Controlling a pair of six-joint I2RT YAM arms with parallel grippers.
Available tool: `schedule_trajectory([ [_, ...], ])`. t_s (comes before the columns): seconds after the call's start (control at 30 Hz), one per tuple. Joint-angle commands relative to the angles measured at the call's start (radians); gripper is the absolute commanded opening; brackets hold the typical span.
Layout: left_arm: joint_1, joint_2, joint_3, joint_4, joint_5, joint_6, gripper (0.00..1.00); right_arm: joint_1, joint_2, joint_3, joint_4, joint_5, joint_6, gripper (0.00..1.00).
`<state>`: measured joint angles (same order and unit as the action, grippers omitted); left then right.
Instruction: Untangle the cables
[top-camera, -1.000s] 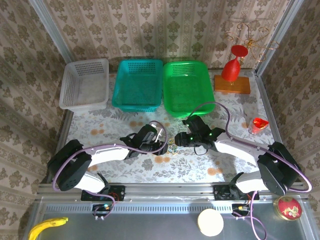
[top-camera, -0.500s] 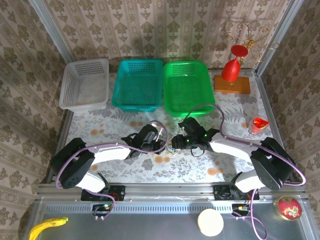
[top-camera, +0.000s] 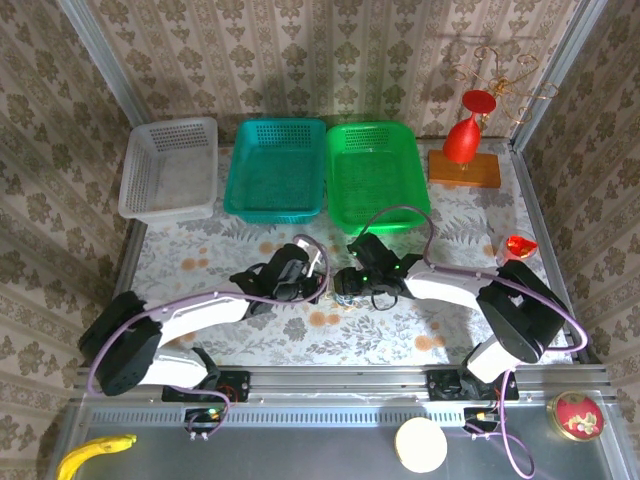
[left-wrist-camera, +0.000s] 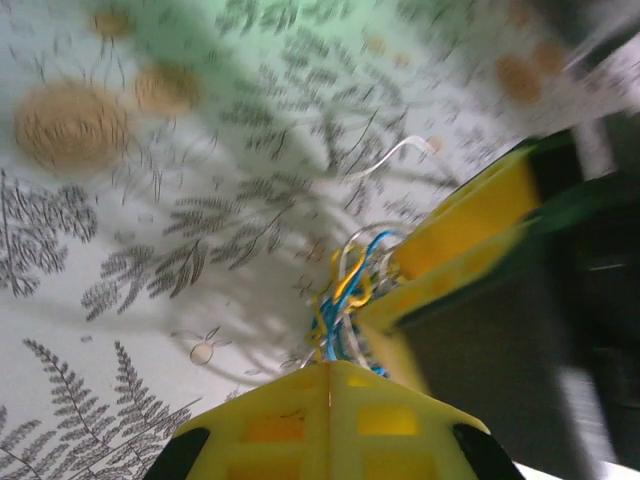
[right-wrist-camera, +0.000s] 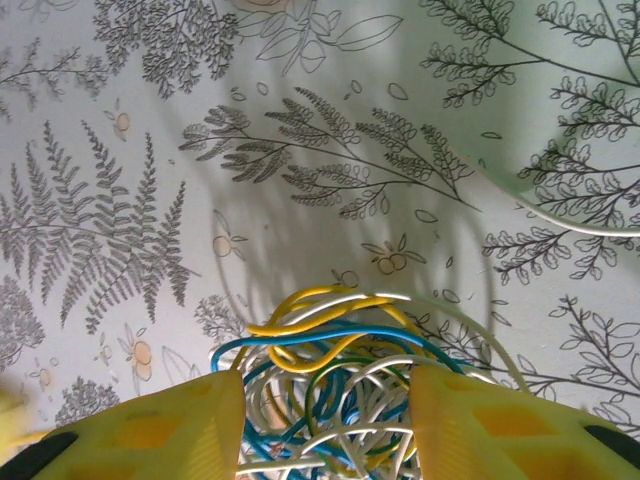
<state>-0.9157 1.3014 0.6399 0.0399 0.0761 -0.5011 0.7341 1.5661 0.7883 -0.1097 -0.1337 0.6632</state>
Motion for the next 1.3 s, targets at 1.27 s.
schedule_trajectory([
  [1.27,0.370,-0.315,0.418,-0.245,0.076,0.028,0.00,0.008,-0.261,-0.228,-0.025,0.086,0.097,0.56],
])
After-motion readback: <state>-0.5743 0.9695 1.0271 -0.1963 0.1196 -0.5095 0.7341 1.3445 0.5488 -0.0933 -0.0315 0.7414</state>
